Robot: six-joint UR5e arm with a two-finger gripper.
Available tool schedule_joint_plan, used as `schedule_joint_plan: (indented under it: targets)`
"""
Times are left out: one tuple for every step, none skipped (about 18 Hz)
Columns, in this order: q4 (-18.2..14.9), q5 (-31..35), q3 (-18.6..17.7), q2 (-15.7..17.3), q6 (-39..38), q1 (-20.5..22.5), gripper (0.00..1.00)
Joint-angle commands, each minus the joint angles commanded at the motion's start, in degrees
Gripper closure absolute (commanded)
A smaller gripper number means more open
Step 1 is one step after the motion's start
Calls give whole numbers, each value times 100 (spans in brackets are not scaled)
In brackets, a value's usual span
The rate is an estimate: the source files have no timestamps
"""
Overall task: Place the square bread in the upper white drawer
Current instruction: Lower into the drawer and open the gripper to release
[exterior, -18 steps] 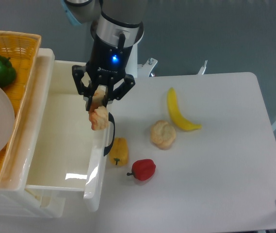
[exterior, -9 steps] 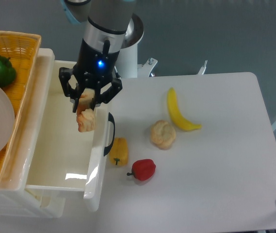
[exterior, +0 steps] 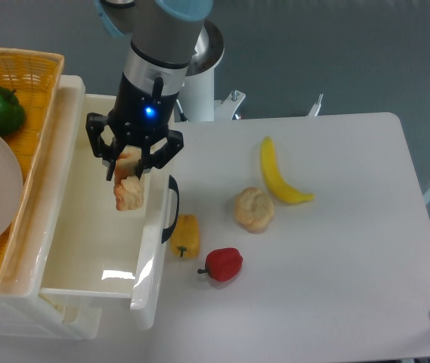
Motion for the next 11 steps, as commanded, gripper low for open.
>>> schedule_joint_plan:
  targets:
    - [9,0,0,0,0,0,50]
    - [0,0,0,0,0,0,49]
    - [0,0,0,0,0,0,48]
    - [0,0,0,-9,-9,0,48]
    - [0,0,0,-9,-9,0,48]
    - [0,0,0,-9,-9,0,47]
    - [0,-9,0,-9,-9,0,46]
    - [0,0,0,-9,-9,0,45]
    - [0,-9,0,-9,-9,0,45]
    - [0,-9,0,0,-9,0,43]
    - [0,-9,0,0,-9,0,43]
